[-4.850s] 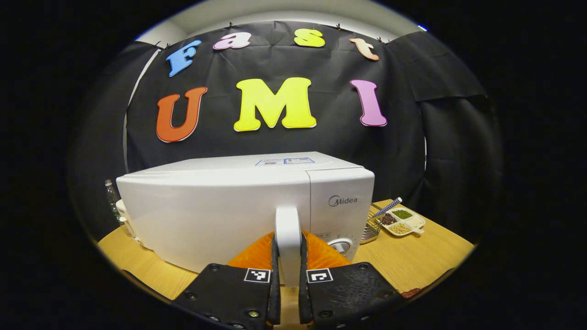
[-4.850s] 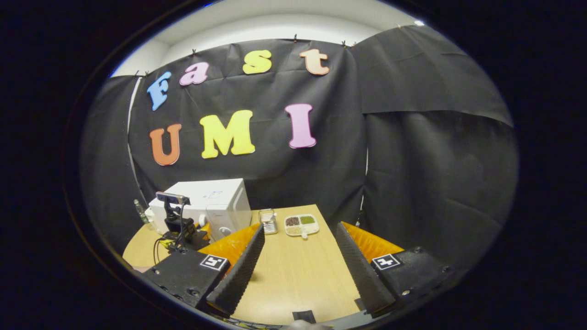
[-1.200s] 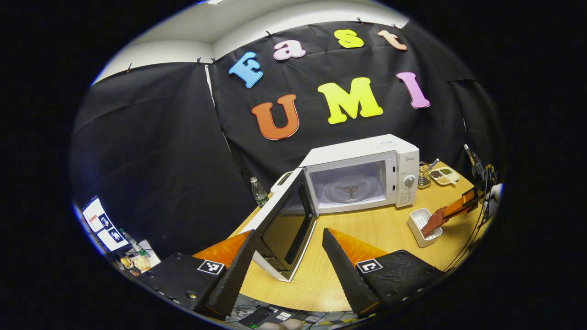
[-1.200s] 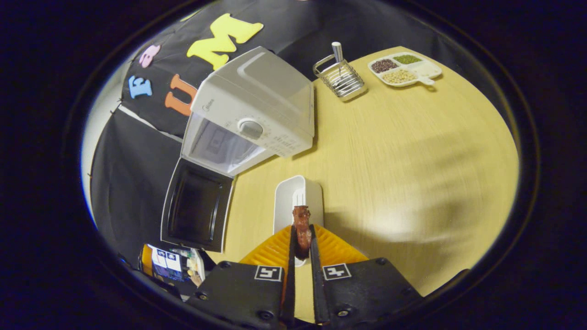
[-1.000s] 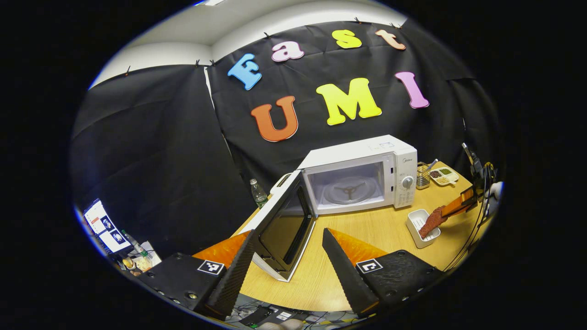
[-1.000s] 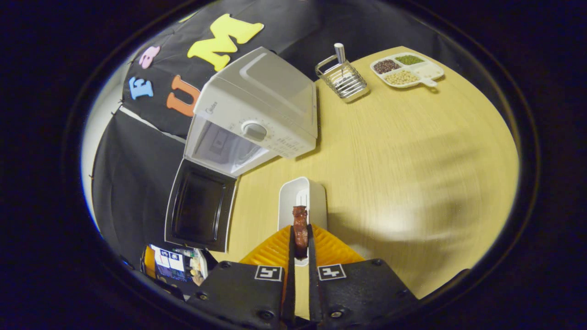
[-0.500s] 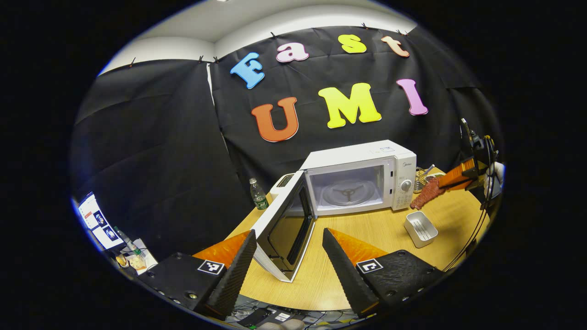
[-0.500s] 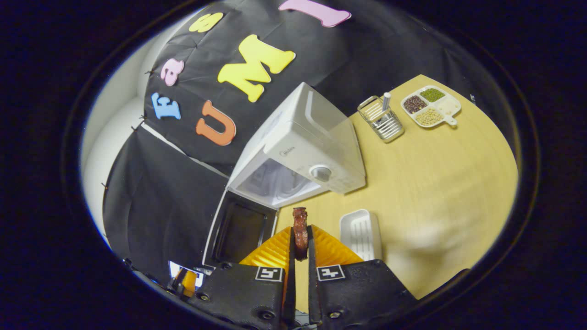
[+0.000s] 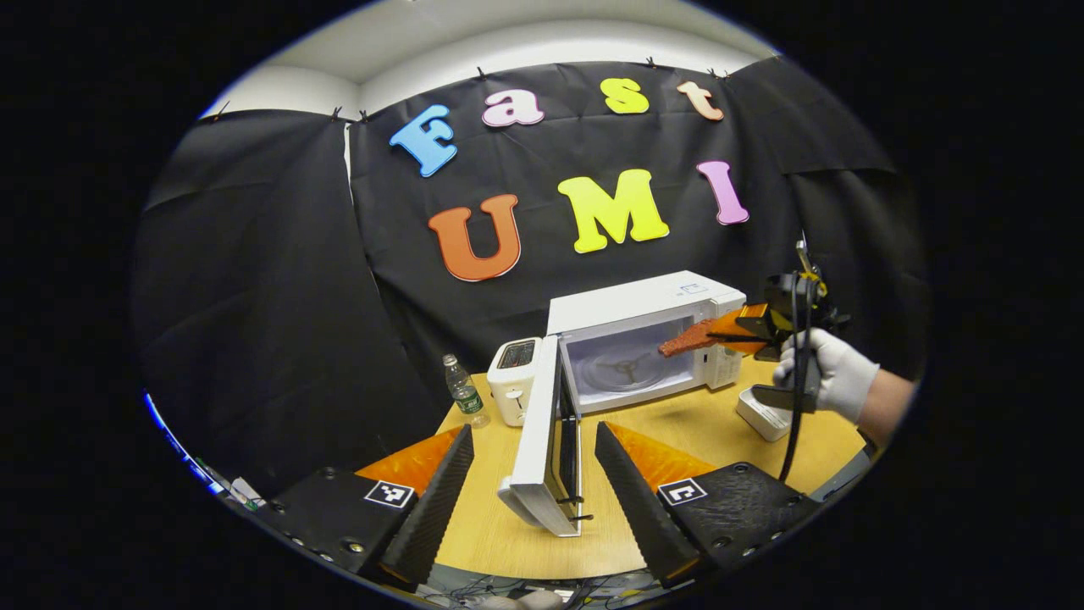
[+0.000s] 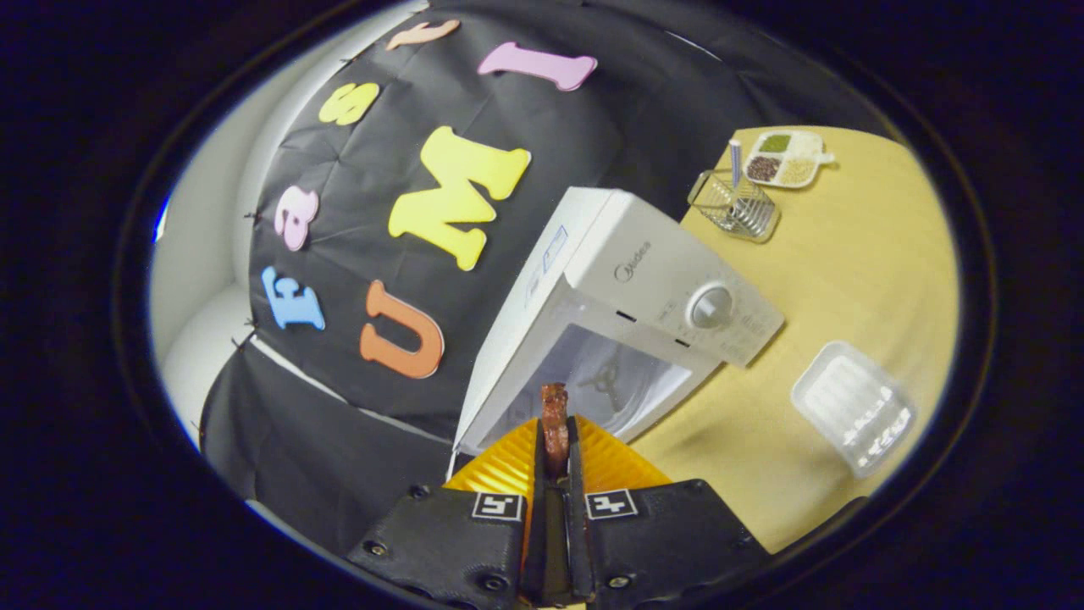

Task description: Open the microwave oven with the left hand, put the food in, and close the microwave oven.

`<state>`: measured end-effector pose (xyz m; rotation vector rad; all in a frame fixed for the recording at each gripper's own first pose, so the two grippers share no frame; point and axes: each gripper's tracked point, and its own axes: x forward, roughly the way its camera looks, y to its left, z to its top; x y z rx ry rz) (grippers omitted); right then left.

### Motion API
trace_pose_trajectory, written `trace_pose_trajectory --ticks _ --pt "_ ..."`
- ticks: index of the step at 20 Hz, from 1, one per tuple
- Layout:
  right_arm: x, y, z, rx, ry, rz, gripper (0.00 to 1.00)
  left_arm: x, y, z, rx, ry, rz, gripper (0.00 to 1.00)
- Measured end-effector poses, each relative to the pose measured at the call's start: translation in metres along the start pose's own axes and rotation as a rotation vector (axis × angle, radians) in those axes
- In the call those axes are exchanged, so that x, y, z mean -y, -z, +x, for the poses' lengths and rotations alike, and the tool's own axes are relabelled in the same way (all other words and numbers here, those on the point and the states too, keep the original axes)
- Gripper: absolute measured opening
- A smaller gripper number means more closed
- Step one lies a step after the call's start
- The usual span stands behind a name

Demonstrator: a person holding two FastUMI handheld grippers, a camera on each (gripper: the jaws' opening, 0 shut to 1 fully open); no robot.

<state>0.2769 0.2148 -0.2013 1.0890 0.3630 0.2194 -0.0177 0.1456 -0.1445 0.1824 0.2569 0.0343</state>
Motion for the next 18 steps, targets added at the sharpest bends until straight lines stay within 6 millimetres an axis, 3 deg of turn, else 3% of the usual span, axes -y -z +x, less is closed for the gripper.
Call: trace_pose_trajectory --ticks 6,9,11,15,16,17,18 --pt "0.019 0.036 0.100 0.183 0.082 0.153 0.14 -0.047 0.032 0.016 -0.033 0.002 0.002 0.89" --pt "0.035 0.046 0.136 0.217 0.118 0.139 0.14 -0.066 0.046 0.021 -0.055 -0.019 0.004 0.89" --pt "0.047 0.060 0.157 0.197 0.150 0.121 0.14 -0.068 0.054 0.022 -0.068 -0.017 -0.017 0.89" --pt "0.069 0.066 0.170 0.174 0.178 0.075 0.14 -0.065 0.056 0.024 -0.065 -0.007 -0.002 0.89" --pt "0.074 0.065 0.168 0.181 0.208 0.019 0.08 -0.063 0.058 0.025 -0.071 0.000 0.001 0.89" --pt "0.080 0.064 0.167 0.184 0.241 -0.042 0.12 -0.061 0.058 0.026 -0.070 0.001 0.005 0.89" --pt "0.078 0.064 0.168 0.189 0.250 -0.090 0.30 -0.059 0.057 0.026 -0.064 0.007 0.008 0.89"
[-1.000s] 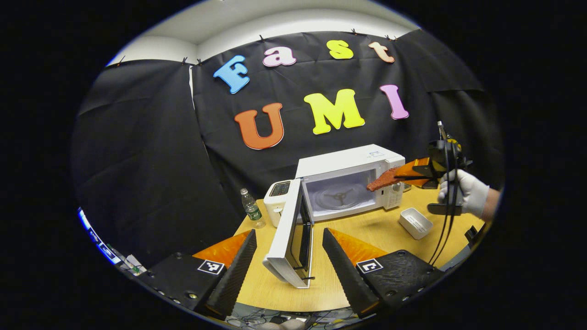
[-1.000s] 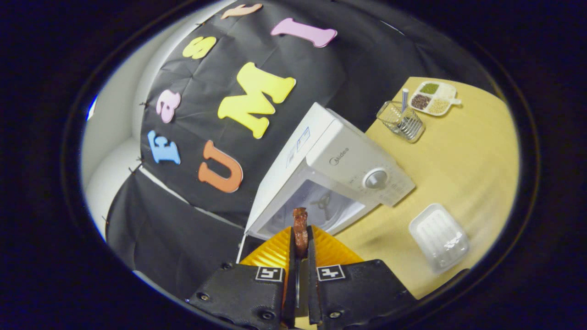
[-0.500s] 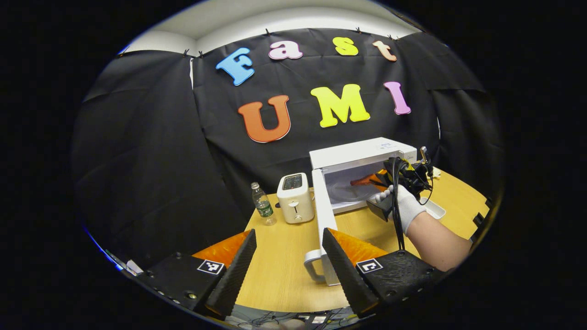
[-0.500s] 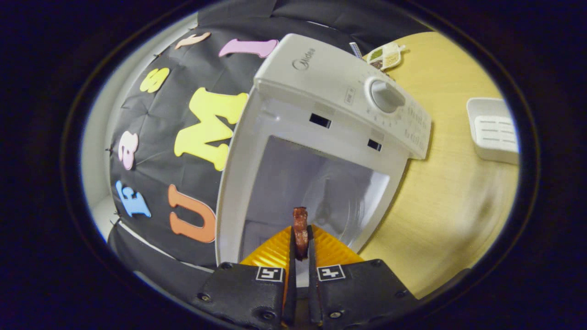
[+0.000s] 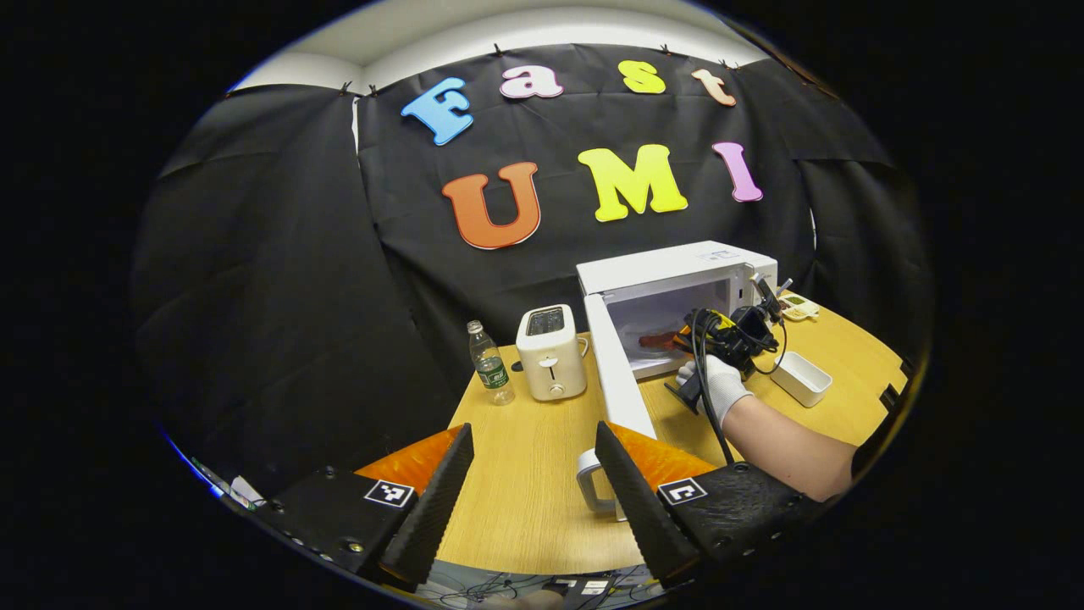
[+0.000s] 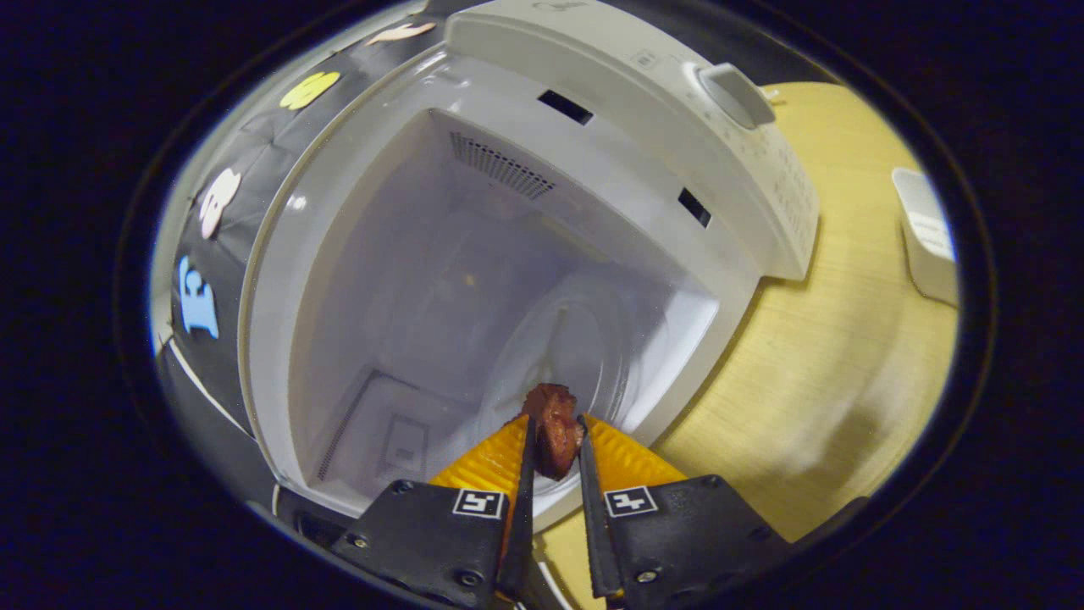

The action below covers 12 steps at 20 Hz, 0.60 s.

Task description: Open the microwave oven with the left hand, put the food in, and close the microwave oven.

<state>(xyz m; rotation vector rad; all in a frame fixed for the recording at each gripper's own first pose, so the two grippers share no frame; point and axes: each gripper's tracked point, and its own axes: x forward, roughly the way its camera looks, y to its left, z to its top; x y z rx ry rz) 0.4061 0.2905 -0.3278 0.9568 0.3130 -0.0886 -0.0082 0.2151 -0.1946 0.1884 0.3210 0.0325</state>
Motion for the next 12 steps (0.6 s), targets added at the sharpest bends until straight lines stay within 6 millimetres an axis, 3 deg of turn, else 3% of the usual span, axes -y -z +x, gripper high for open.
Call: trace_pose_trajectory --ticks 4,5,6,7,8,9,10,12 --pt "-0.006 0.004 -0.008 -0.036 0.023 -0.235 0.43 0.001 0.006 0.003 -0.030 -0.008 -0.007 0.89" --pt "-0.004 0.004 -0.011 -0.038 0.033 -0.277 0.36 0.001 0.003 0.003 -0.023 -0.016 -0.012 0.89" --pt "-0.002 0.001 -0.011 -0.034 0.039 -0.299 0.56 -0.003 0.000 0.003 -0.019 -0.024 -0.015 0.89" --pt "-0.001 -0.008 -0.012 -0.010 0.049 -0.352 0.48 -0.002 -0.003 0.003 -0.014 -0.026 -0.017 0.89" --pt "-0.004 -0.019 -0.016 0.021 0.053 -0.399 0.60 -0.001 -0.004 0.003 -0.014 -0.028 -0.016 0.89" --pt "-0.008 -0.029 -0.019 0.041 0.052 -0.455 0.53 0.000 -0.005 0.003 -0.010 -0.031 -0.014 0.89" --pt "-0.011 -0.030 -0.023 0.030 0.043 -0.471 0.74 -0.002 -0.006 0.001 -0.005 -0.035 -0.012 0.89" --pt "-0.013 -0.037 -0.031 0.031 0.029 -0.465 0.77 0.000 -0.007 0.002 0.002 -0.039 -0.019 0.89"
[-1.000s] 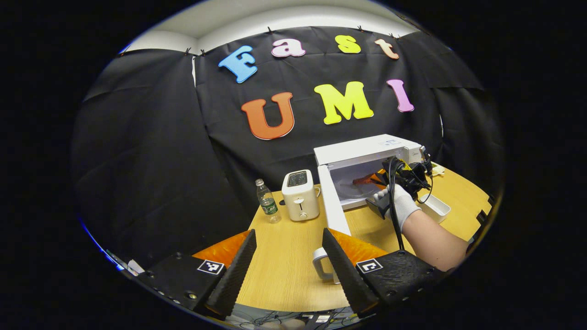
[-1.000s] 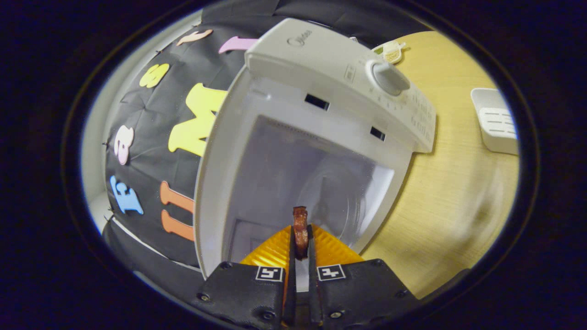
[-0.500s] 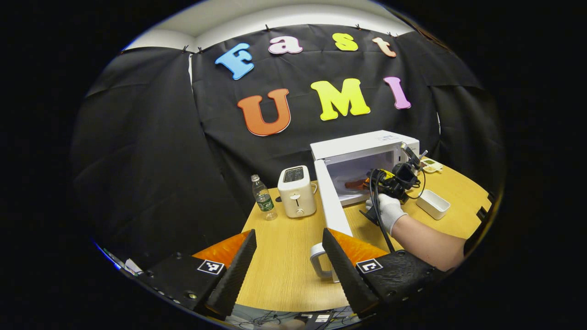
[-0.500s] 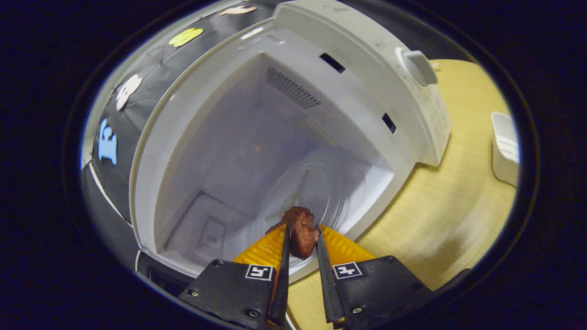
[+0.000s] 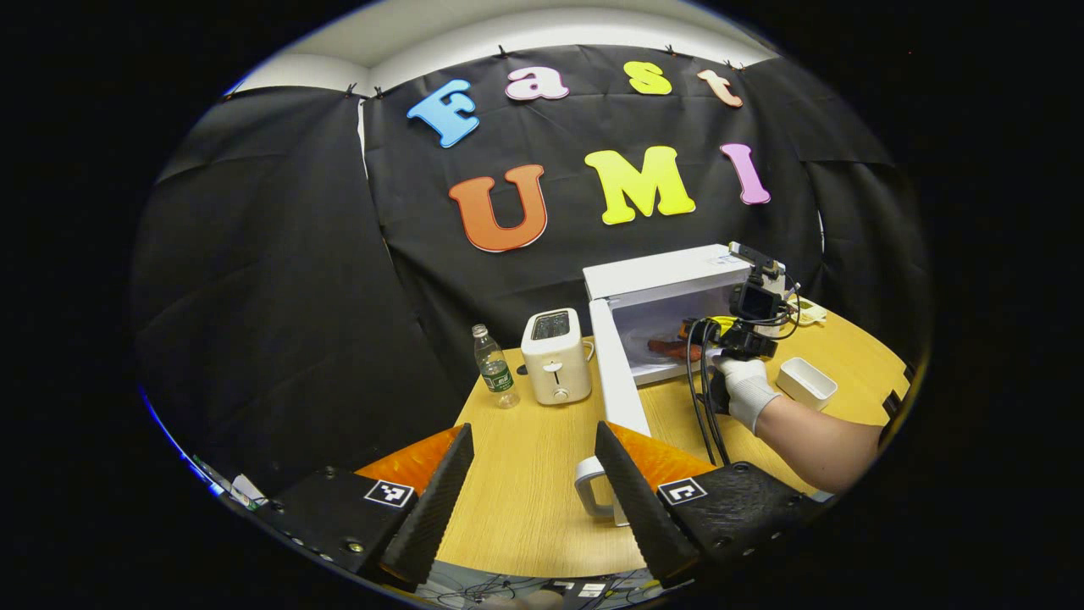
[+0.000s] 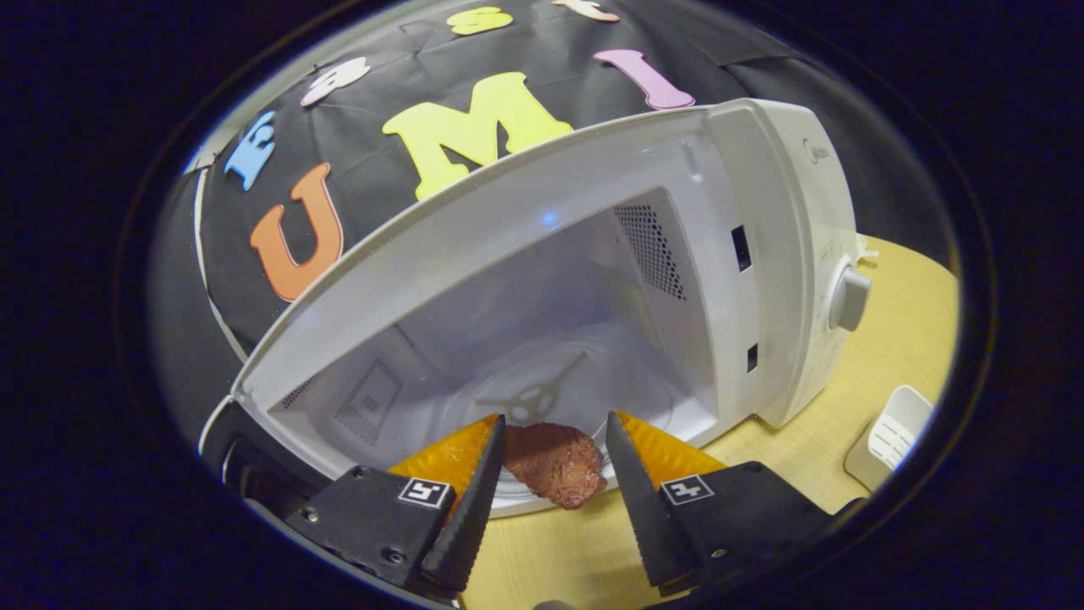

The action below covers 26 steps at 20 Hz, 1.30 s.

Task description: Open the microwave oven with the left hand, put the food in, and close the microwave oven.

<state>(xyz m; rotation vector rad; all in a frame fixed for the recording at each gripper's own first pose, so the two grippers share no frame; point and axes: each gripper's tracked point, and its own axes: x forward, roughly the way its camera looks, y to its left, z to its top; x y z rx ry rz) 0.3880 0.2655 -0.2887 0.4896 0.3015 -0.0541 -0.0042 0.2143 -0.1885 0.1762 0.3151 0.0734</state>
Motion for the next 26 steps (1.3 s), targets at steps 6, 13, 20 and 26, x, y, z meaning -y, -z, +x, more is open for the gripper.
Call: trace_pose_trajectory --ticks 6,13,20,26 --pt "0.009 -0.028 -0.083 -0.029 -0.026 -0.167 0.98 -0.004 -0.011 0.000 0.034 0.008 -0.034 0.89" --pt "0.014 -0.095 -0.232 -0.097 -0.146 -0.259 0.99 -0.032 -0.030 0.011 0.115 -0.017 -0.106 0.89" --pt "0.044 -0.194 -0.325 0.025 -0.119 -0.352 1.00 -0.035 -0.021 0.022 0.166 -0.025 -0.159 0.88" --pt "0.053 -0.238 -0.382 0.128 -0.098 -0.402 1.00 -0.031 -0.006 0.025 0.181 -0.018 -0.187 0.25"
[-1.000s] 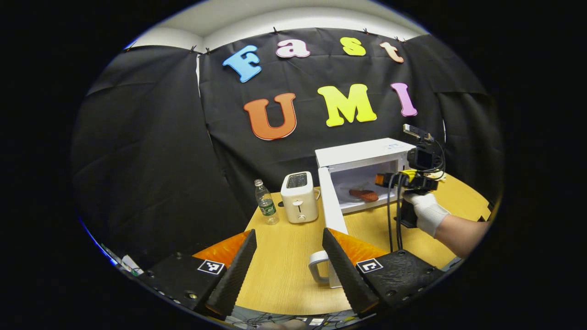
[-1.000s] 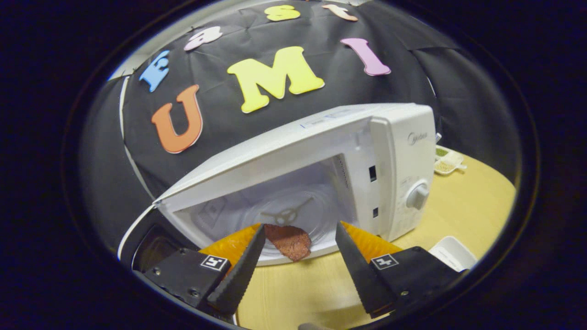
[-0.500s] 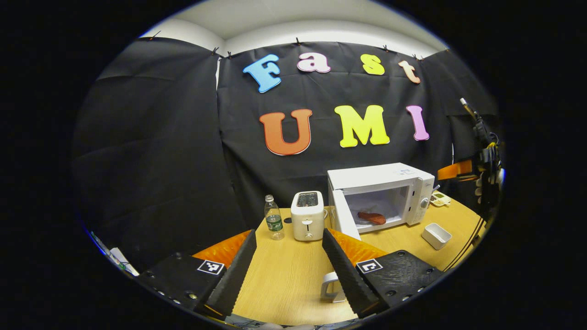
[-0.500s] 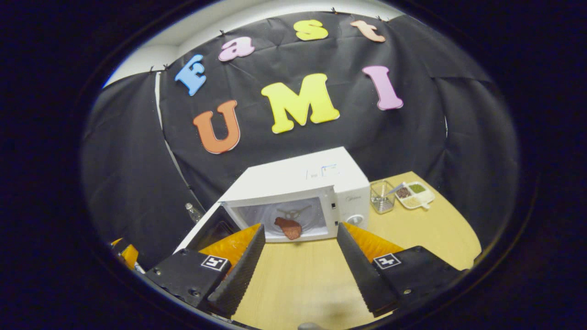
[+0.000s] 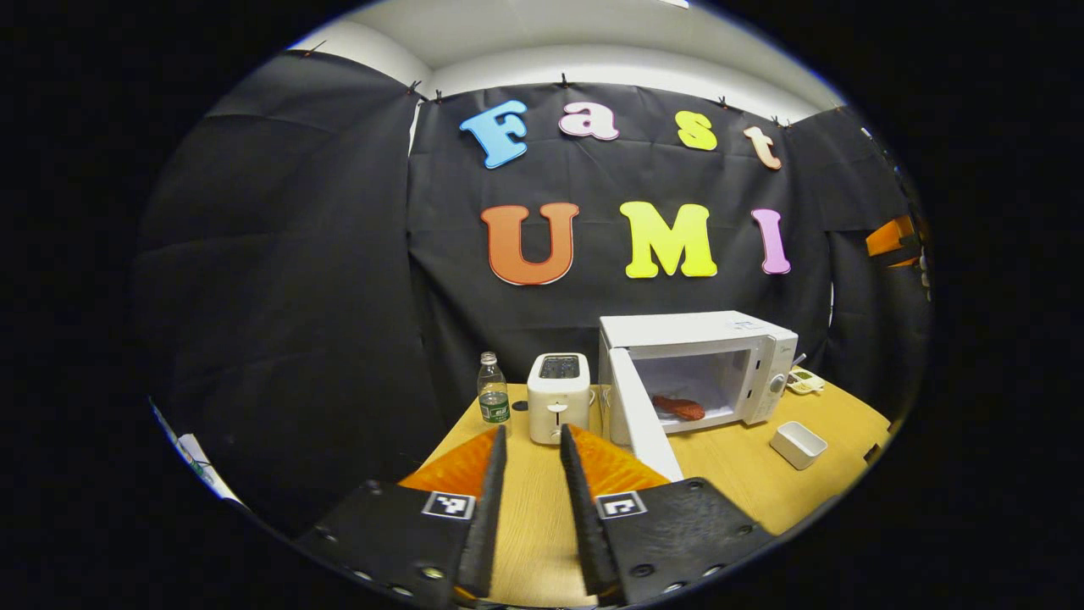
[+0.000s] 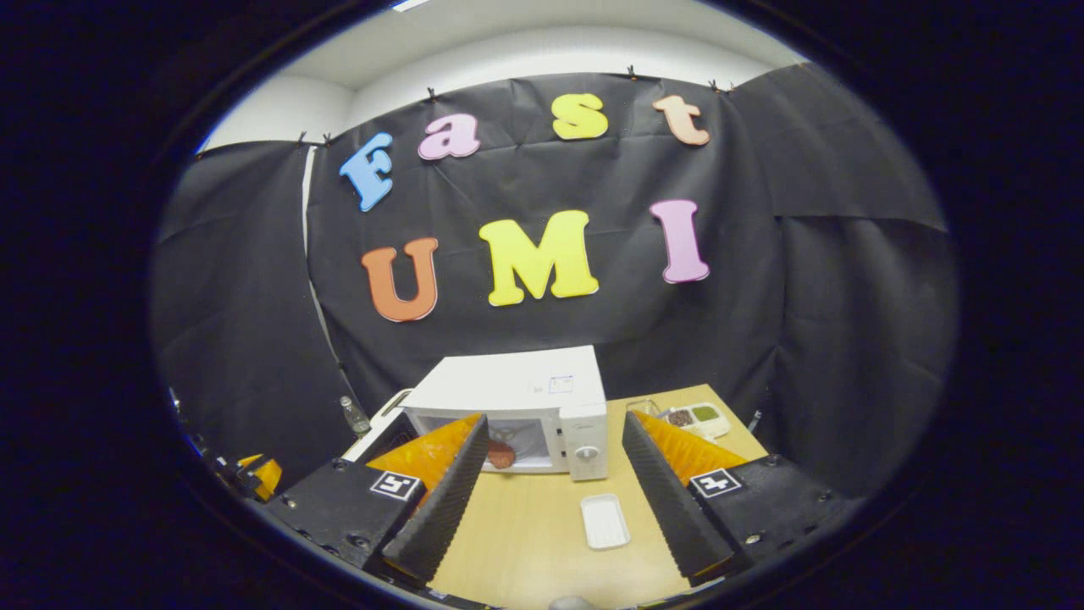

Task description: Open the microwave oven with the left hand, put the food in, and close the microwave oven.

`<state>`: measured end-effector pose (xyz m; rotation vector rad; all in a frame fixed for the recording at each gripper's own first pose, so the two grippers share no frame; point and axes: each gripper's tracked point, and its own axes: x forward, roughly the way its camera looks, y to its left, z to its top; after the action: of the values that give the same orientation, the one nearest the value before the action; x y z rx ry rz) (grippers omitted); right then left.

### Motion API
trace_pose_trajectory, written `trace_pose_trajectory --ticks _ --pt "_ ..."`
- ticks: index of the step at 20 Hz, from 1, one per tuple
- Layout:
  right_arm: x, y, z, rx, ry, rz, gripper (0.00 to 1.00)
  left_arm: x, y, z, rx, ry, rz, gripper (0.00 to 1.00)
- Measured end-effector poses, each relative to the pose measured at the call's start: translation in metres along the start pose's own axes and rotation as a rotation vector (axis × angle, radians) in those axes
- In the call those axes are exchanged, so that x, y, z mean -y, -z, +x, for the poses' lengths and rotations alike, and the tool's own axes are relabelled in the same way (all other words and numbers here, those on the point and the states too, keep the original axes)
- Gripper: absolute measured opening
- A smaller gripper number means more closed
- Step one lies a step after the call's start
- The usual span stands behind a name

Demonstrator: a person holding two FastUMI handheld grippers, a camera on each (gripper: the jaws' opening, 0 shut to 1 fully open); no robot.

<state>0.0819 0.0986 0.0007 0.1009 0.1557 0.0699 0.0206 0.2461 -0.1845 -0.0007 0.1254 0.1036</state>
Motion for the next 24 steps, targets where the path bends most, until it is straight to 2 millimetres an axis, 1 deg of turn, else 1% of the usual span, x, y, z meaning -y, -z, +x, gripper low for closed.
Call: trace_pose_trajectory --ticks 1,2,3,4,6,7,8,9,11,12,13,14,15,16,17,18,19,21,22,24 --pt "0.003 -0.005 -0.010 0.019 0.011 -0.013 0.90 -0.006 0.004 0.002 -0.005 -0.026 0.010 0.08" --pt "0.006 -0.009 -0.017 0.041 0.015 -0.023 1.00 0.000 0.011 0.007 -0.008 -0.001 0.014 0.00" --pt "0.007 -0.010 -0.023 0.047 0.018 -0.023 1.00 0.004 0.012 0.007 -0.010 0.014 0.023 0.00" --pt "0.007 -0.009 -0.029 0.049 0.012 -0.020 0.90 0.003 0.017 0.010 -0.022 0.013 0.040 0.00" --pt "0.015 -0.006 -0.034 0.034 0.023 -0.009 0.90 0.002 0.026 0.016 -0.041 0.016 0.067 0.00" --pt "0.019 -0.007 -0.035 0.030 0.026 0.002 1.00 0.005 0.029 0.017 -0.044 0.028 0.069 0.00" --pt "0.020 -0.006 -0.037 0.025 0.027 0.016 0.90 0.006 0.032 0.019 -0.049 0.031 0.075 0.00" --pt "0.022 -0.005 -0.038 0.020 0.029 0.024 1.00 0.005 0.038 0.022 -0.062 0.032 0.075 0.00" --pt "0.029 -0.001 -0.040 0.010 0.034 0.026 1.00 0.007 0.052 0.025 -0.087 0.043 0.058 0.00" --pt "0.030 0.001 -0.041 0.004 0.034 0.026 0.90 0.008 0.057 0.027 -0.103 0.039 0.053 0.00" --pt "0.032 0.002 -0.043 0.002 0.037 0.025 1.00 0.010 0.061 0.029 -0.110 0.046 0.049 0.00" --pt "0.035 0.005 -0.044 -0.003 0.043 0.022 1.00 0.012 0.063 0.029 -0.114 0.045 0.046 0.00" --pt "0.039 0.007 -0.044 -0.009 0.046 0.021 0.90 0.014 0.067 0.029 -0.121 0.046 0.045 0.00" --pt "0.040 0.010 -0.045 -0.016 0.045 0.024 1.00 0.018 0.073 0.030 -0.136 0.048 0.039 0.00" --pt "0.041 0.013 -0.049 -0.025 0.043 0.027 1.00 0.021 0.076 0.029 -0.145 0.055 0.027 0.00" --pt "0.045 0.016 -0.051 -0.029 0.044 0.027 0.90 0.028 0.079 0.029 -0.152 0.062 0.022 0.00" --pt "0.051 0.019 -0.052 -0.033 0.047 0.031 1.00 0.032 0.080 0.028 -0.155 0.055 0.029 0.00" --pt "0.060 0.025 -0.049 -0.039 0.053 0.044 1.00 0.040 0.080 0.026 -0.154 0.051 0.042 0.00" --pt "0.066 0.026 -0.048 -0.038 0.056 0.051 1.00 0.045 0.084 0.025 -0.166 0.051 0.029 0.00" --pt "0.077 0.028 -0.045 -0.042 0.058 0.071 1.00 0.067 0.086 0.021 -0.171 0.083 0.017 0.00"
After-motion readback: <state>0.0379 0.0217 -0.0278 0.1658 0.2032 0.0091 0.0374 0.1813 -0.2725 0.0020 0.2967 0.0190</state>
